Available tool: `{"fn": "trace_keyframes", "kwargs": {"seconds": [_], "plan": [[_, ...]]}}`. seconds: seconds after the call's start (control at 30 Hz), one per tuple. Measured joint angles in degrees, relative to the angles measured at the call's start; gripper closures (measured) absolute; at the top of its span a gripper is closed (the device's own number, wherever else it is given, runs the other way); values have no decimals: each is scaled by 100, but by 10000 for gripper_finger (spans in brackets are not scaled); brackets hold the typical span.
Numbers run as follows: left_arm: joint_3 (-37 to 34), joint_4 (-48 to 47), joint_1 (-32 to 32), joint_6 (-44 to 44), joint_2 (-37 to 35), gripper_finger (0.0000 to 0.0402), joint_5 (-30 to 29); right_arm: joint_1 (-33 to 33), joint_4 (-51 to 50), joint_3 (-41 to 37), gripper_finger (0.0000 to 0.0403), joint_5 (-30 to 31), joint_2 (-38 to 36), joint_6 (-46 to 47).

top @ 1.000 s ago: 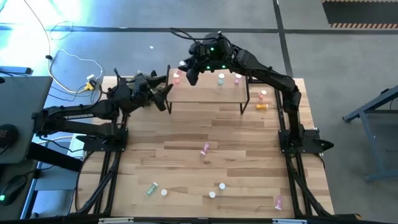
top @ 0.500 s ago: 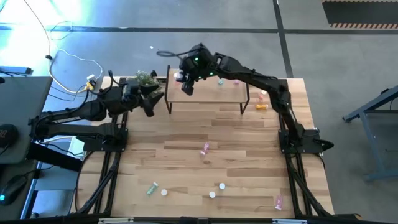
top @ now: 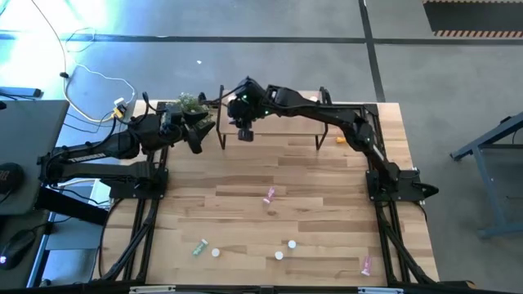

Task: Pick and place medicine bottles onto shelf by color
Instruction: Put the bottom pink pill bottle on the shelf aligned with the other pink pill bottle

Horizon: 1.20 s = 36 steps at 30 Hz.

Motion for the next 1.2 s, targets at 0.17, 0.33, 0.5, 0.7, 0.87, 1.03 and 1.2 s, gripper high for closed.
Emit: {"fn": "trace_keyframes", "kwargs": {"seconds": [0.17, 0.33, 0.5, 0.7, 0.87, 1.03, 1.2], "plan": [[0, 0, 0, 0, 0, 147, 0, 21, 249, 0, 301, 11, 147, -39], [0, 2, 0, 0, 0, 147, 1, 16, 285, -2, 301, 352, 271, -44], [0, 2, 1, 2, 0, 147, 1, -34, 349, 0, 301, 372, 309, -41], [0, 2, 2, 2, 0, 147, 1, -60, 351, 0, 301, 376, 340, -41], [0, 2, 2, 3, 0, 147, 1, -76, 333, 0, 299, 402, 340, -41], [0, 2, 2, 4, 0, 147, 0, -87, 325, 0, 296, 402, 340, -41], [0, 2, 2, 4, 0, 147, 1, -91, 321, 0, 295, 403, 340, -41]]}}
